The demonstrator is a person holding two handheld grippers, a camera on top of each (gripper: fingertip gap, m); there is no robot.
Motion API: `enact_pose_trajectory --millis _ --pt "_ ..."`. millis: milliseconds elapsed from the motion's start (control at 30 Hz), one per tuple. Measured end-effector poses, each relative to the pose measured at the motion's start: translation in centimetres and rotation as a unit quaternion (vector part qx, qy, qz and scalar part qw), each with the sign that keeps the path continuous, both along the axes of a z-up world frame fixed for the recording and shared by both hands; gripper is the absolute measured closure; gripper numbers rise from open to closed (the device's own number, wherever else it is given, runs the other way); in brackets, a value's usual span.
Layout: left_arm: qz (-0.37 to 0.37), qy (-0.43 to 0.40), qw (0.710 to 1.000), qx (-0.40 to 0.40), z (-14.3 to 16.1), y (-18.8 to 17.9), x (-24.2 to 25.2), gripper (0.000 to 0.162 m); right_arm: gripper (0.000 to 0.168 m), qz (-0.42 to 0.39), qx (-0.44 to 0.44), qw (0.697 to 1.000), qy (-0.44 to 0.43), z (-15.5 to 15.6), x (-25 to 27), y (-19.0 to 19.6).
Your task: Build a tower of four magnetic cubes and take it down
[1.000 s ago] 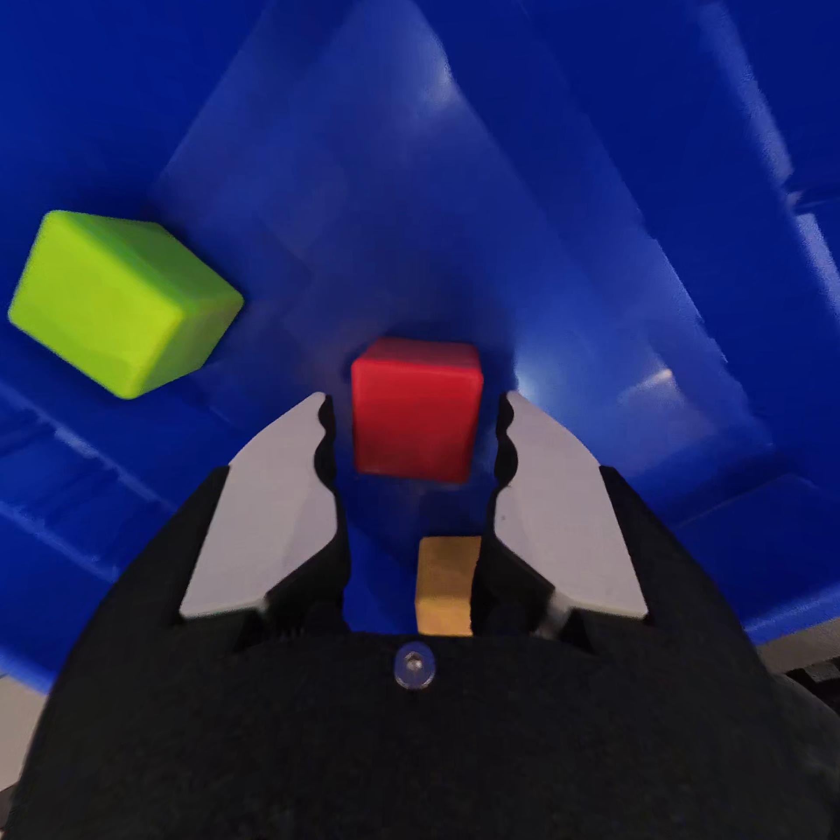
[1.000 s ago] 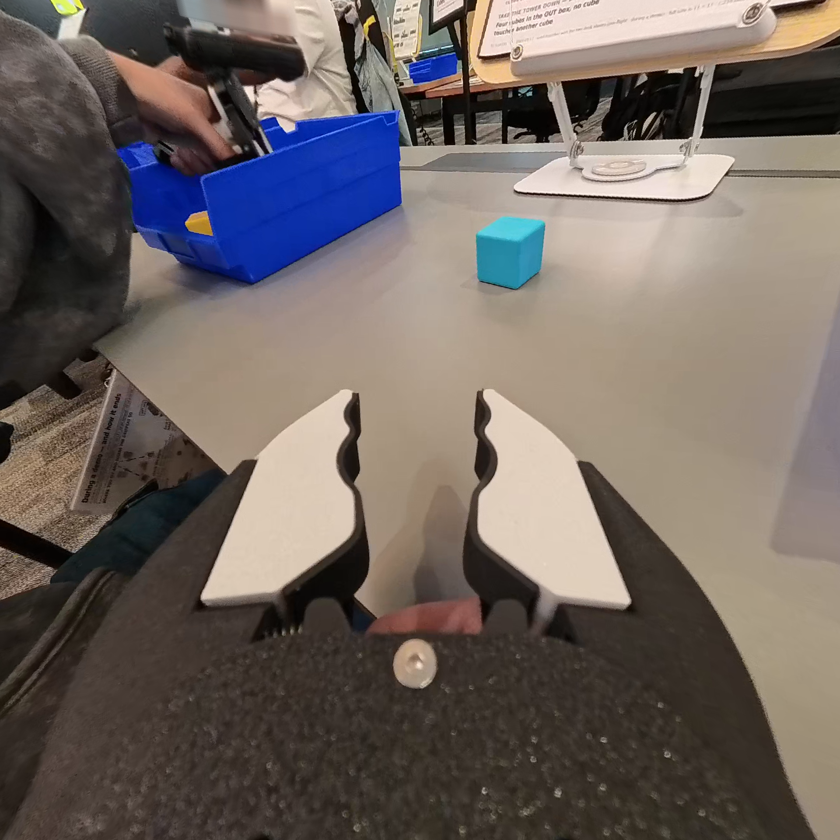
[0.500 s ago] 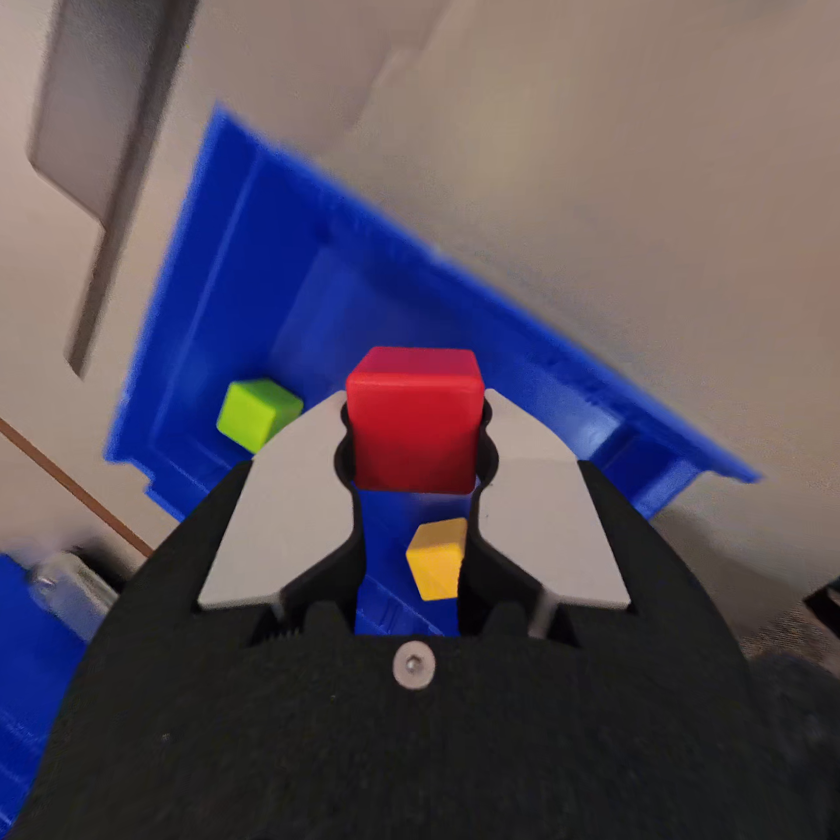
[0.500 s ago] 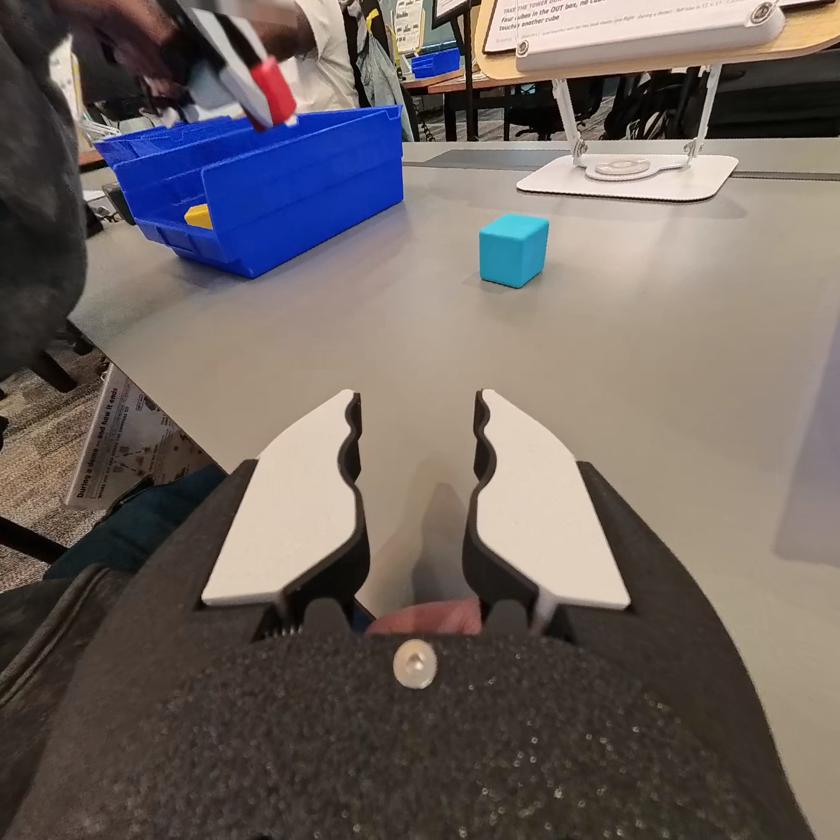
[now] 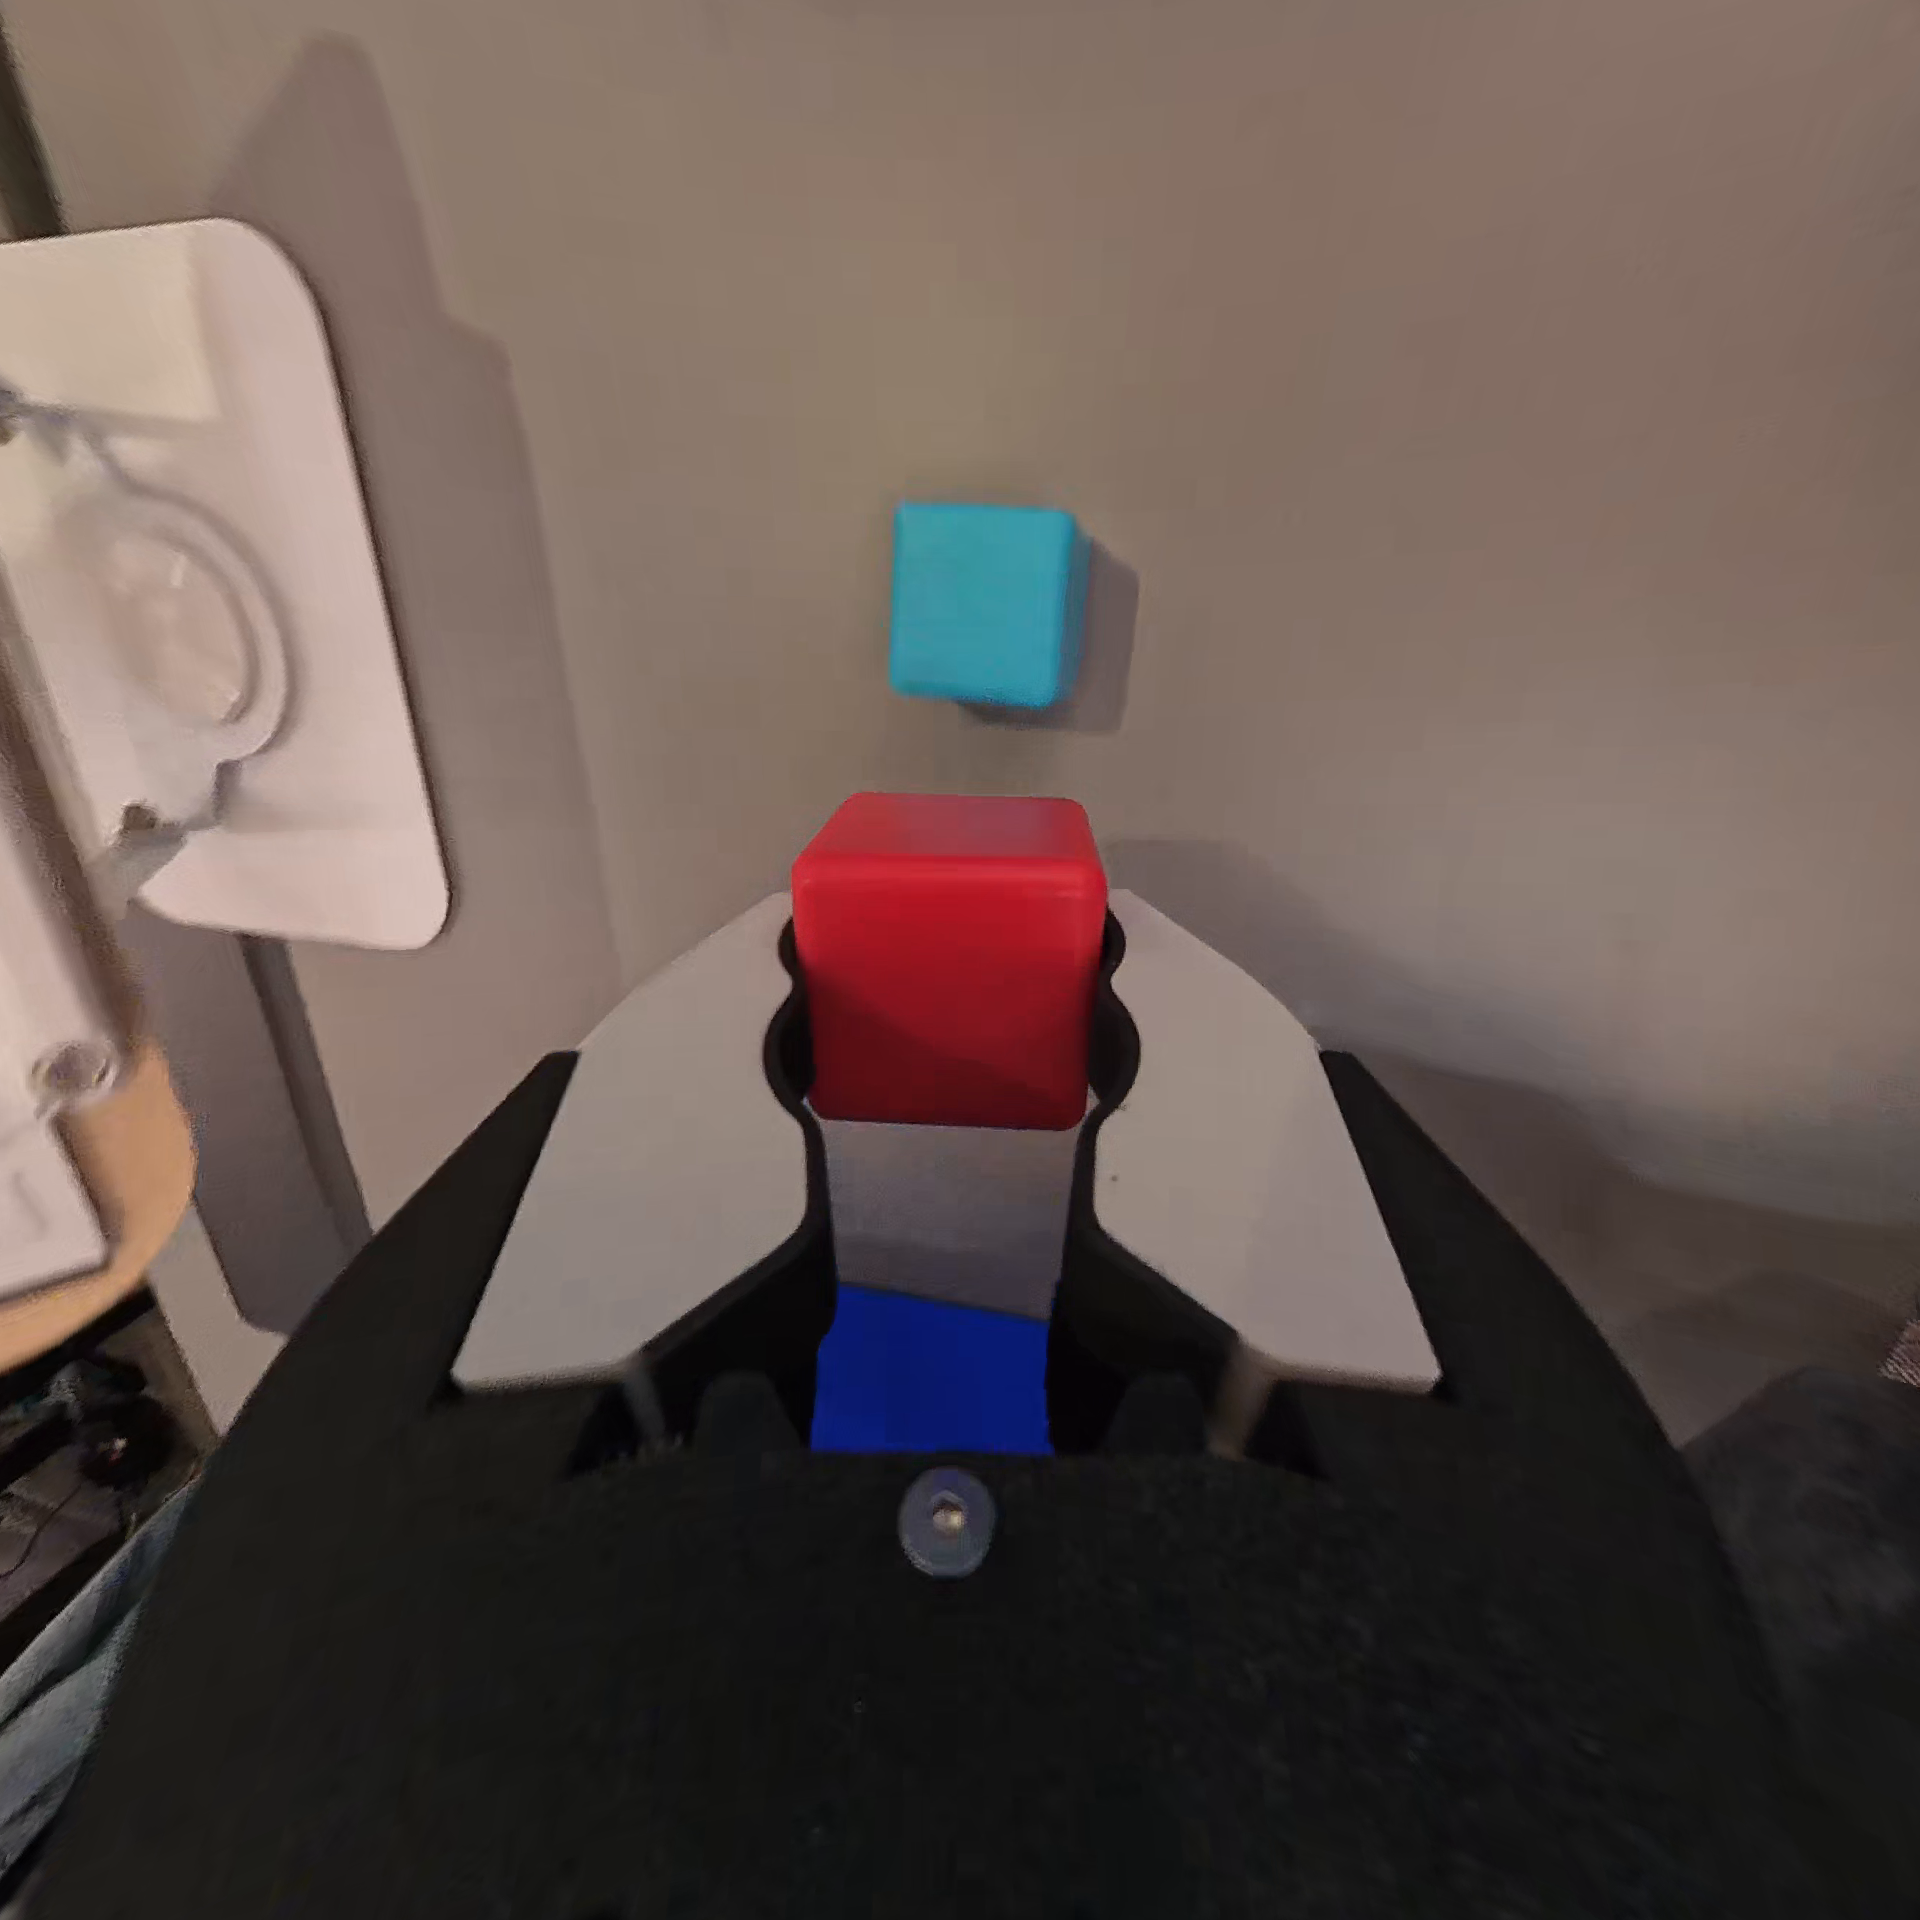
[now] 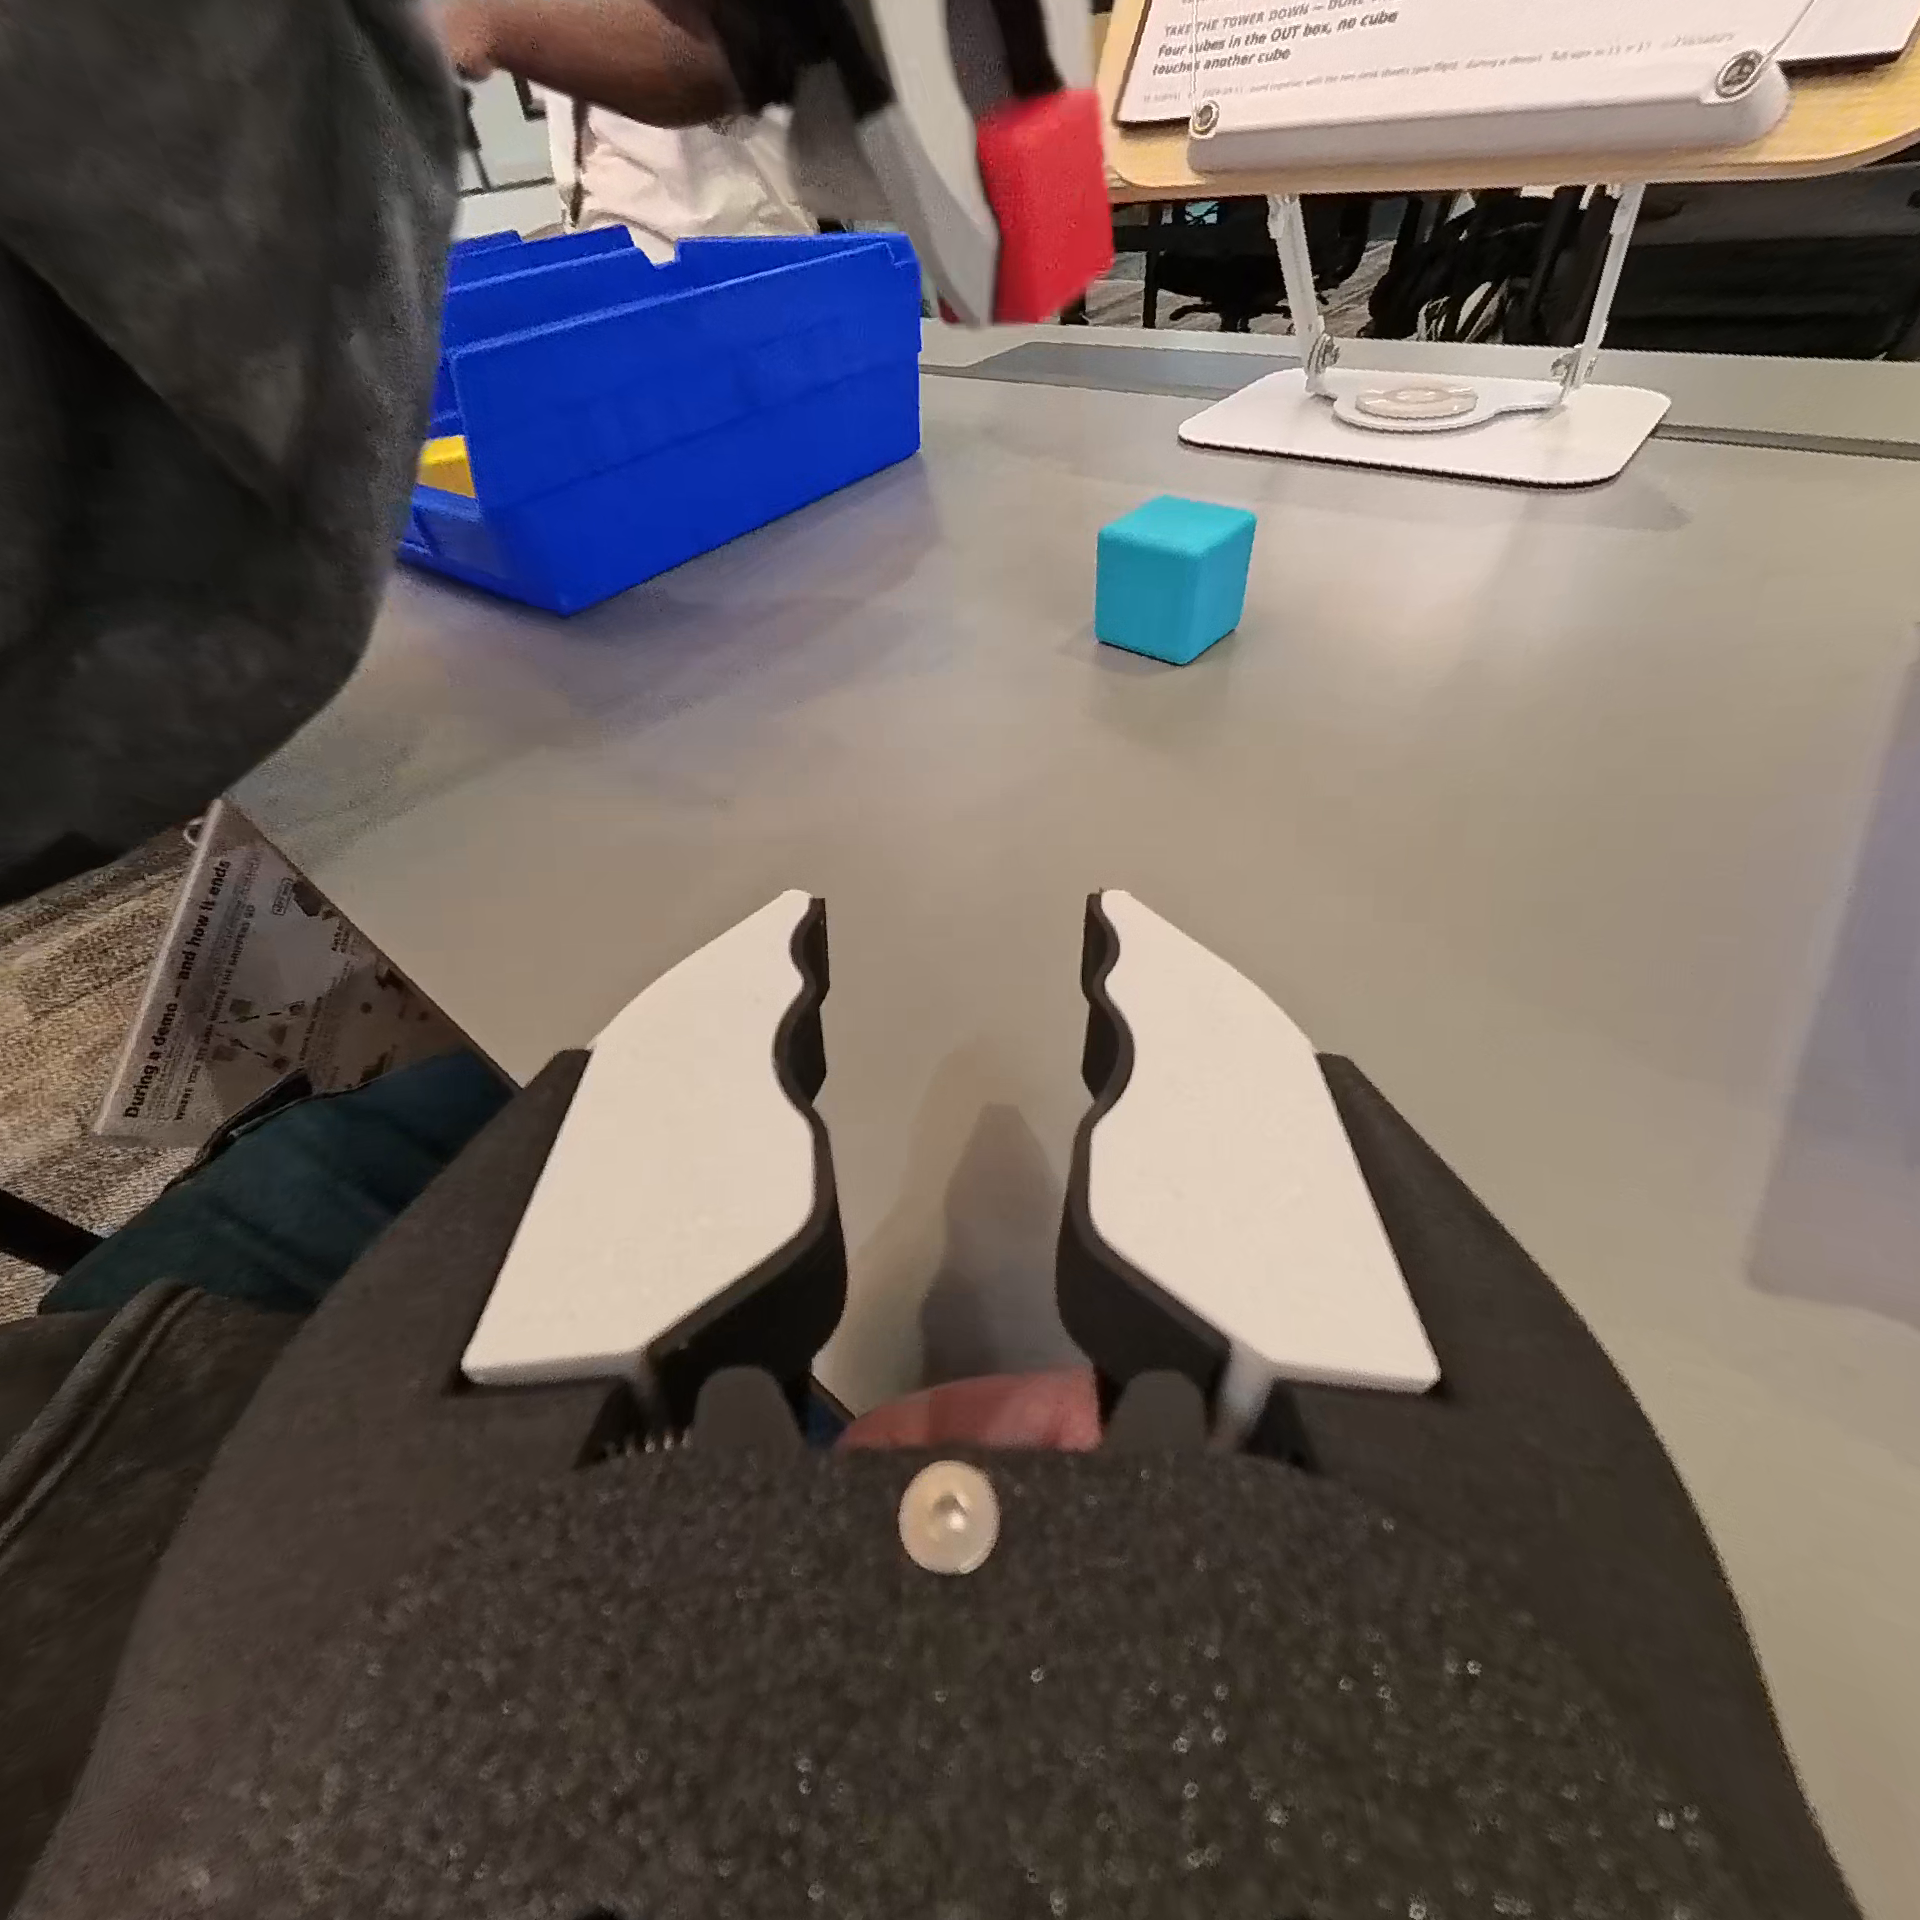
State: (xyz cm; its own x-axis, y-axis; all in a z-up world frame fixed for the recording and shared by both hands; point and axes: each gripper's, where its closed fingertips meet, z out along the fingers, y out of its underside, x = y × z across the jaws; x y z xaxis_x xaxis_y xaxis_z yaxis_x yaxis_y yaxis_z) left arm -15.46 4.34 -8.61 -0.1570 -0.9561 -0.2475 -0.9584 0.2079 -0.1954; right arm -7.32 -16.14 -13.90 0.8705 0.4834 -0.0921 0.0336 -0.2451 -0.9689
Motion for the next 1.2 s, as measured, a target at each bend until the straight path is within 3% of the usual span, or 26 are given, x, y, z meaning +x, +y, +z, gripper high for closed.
enact_pose_trajectory --millis 167,433,667,733,833,1000,1100,1200 --pt "-0.005 0.027 0.999 -0.031 -3.4 0.7 3.2 0.113 0.121 0.001 0.003 1.0 -0.013 -0.1 -0.1 -0.1" --pt "-0.007 0.042 0.998 -0.047 -6.0 0.3 5.1 0.112 0.121 0.002 0.006 1.0 -0.017 -0.1 -0.1 -0.3" --pt "0.003 0.034 0.998 -0.047 -6.2 0.3 5.6 0.111 0.122 0.004 0.006 1.0 -0.022 -0.2 -0.3 -0.3" --pt "0.01 0.027 0.999 -0.038 -6.2 0.5 5.6 0.104 0.122 0.004 0.006 1.0 -0.022 -0.2 -0.2 -0.4" --pt "0.019 -0.055 0.997 -0.049 -4.0 0.0 6.6 0.1 0.122 0.004 0.006 1.0 -0.02 -0.1 -0.2 -0.4" --pt "0.062 -0.239 0.969 -0.009 3.4 -1.4 5.5 0.099 0.121 0.006 0.005 1.0 -0.02 -0.1 -0.3 -0.5" --pt "0.126 -0.318 0.938 0.053 6.7 -2.3 1.0 0.098 0.122 0.007 0.004 1.0 -0.019 -0.2 -0.3 -0.5" --pt "0.25 -0.368 0.886 0.129 7.7 -2.7 -6.0 0.101 0.121 0.007 0.003 1.0 -0.017 -0.1 -0.3 -0.6"
